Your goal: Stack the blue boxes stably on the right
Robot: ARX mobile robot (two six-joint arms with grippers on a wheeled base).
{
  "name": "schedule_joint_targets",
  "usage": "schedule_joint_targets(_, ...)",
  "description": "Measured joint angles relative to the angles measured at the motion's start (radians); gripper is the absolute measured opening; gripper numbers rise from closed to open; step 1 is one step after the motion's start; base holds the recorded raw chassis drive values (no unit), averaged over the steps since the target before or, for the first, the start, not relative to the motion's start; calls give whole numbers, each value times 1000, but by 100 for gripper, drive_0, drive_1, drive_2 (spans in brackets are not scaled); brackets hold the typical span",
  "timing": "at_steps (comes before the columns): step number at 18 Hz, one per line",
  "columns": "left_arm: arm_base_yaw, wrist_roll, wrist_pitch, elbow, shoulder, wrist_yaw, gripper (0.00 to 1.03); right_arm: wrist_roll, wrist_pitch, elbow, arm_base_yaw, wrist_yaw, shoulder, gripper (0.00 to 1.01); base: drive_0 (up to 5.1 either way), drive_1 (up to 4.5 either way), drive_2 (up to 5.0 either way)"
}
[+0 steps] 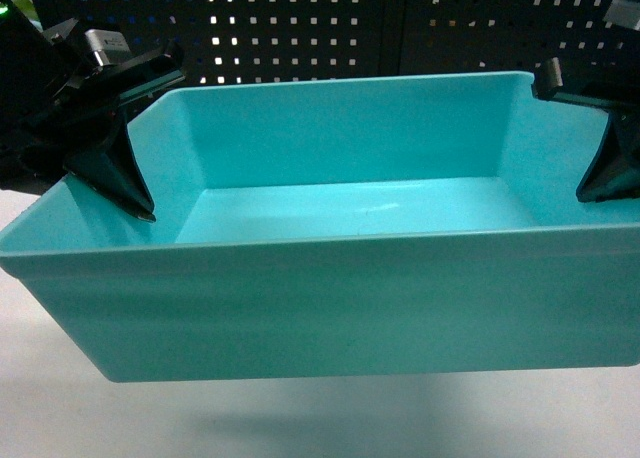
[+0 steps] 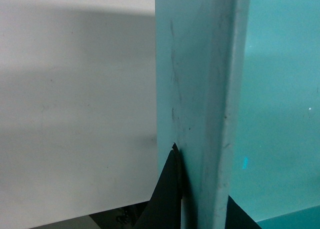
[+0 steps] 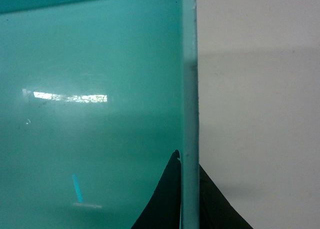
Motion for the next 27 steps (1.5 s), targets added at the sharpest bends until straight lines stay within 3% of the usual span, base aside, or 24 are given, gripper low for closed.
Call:
schedule_joint_targets(6,0,1,33,-4,-11,-31,2,5,3,-19,19,10,0,2,0,0,0)
schedule_joint_targets(13,7,26,54,-5,-20,-66,2,43,17,-57,47,13,0,2,0,0,0)
schedule_joint_targets(27,7,27,55,-5,-20,-65,2,42,20,-57,47,21,0,2,0,0,0)
